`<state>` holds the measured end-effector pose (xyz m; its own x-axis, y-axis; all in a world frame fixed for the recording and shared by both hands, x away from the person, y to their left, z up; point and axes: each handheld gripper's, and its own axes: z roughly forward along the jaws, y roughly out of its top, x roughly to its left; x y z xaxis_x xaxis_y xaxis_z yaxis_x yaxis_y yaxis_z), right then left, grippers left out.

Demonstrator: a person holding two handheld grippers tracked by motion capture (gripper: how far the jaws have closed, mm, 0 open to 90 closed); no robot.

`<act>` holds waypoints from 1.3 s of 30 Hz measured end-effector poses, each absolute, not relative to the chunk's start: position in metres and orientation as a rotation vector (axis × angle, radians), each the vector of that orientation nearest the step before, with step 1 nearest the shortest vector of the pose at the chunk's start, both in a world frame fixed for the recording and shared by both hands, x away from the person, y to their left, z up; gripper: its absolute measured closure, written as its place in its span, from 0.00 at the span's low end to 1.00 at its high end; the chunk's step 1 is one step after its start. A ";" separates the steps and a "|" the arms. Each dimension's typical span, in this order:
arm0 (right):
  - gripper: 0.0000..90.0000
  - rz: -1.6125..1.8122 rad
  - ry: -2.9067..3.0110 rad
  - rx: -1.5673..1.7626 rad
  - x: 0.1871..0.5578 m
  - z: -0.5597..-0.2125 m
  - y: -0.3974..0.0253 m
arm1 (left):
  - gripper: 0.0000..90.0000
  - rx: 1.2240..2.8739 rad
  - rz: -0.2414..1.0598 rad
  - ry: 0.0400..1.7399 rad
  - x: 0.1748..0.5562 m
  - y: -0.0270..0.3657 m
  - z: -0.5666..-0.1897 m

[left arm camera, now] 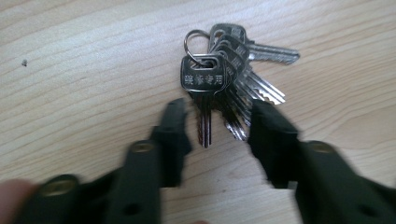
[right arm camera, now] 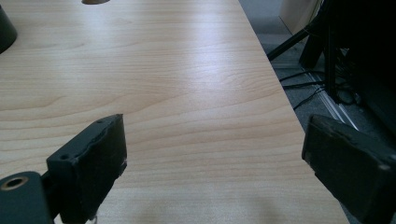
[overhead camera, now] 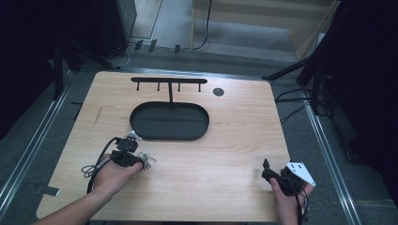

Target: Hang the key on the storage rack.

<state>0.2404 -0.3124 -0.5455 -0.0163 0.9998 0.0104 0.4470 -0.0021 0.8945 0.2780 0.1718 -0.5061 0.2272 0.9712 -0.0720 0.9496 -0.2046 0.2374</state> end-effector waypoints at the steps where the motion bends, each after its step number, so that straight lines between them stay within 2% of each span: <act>1: 0.07 0.972 1.554 1.539 0.240 -0.546 -0.312 | 0.55 2.269 0.136 1.815 0.278 0.172 -0.506; 4: 0.07 0.967 1.556 1.532 0.240 -0.546 -0.312 | 0.52 2.294 0.159 1.823 0.277 0.169 -0.510; 7: 0.07 0.967 1.554 1.535 0.240 -0.546 -0.312 | 0.55 2.304 0.167 1.828 0.278 0.169 -0.511; 10: 0.07 0.968 1.557 1.532 0.240 -0.546 -0.312 | 0.66 2.301 0.189 1.821 0.278 0.171 -0.511; 11: 0.07 0.968 1.557 1.532 0.240 -0.546 -0.312 | 0.66 2.295 0.173 1.814 0.278 0.172 -0.510; 12: 0.07 0.968 1.559 1.533 0.240 -0.546 -0.312 | 0.72 2.301 0.170 1.807 0.279 0.173 -0.510; 13: 0.07 0.968 1.559 1.533 0.240 -0.546 -0.312 | 0.72 2.307 0.171 1.803 0.279 0.173 -0.510; 17: 0.07 0.966 1.562 1.531 0.241 -0.546 -0.312 | 0.82 2.312 0.167 1.797 0.281 0.175 -0.510; 23: 0.07 0.965 1.561 1.532 0.240 -0.546 -0.312 | 0.89 2.321 0.167 1.789 0.281 0.177 -0.510; 29: 0.07 0.965 1.561 1.534 0.240 -0.546 -0.312 | 0.91 2.337 0.161 1.768 0.280 0.178 -0.509; 32: 0.07 0.968 1.559 1.534 0.240 -0.546 -0.312 | 1.00 2.333 0.167 1.735 0.281 0.180 -0.501; 39: 0.07 0.966 1.561 1.535 0.241 -0.546 -0.312 | 1.00 2.364 0.152 1.665 0.282 0.182 -0.488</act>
<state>0.2408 -0.3115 -0.5456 -0.0197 0.9998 0.0047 0.4506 0.0047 0.8927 0.2815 0.1820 -0.4877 0.3431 0.9377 -0.0556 0.9120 -0.3184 0.2587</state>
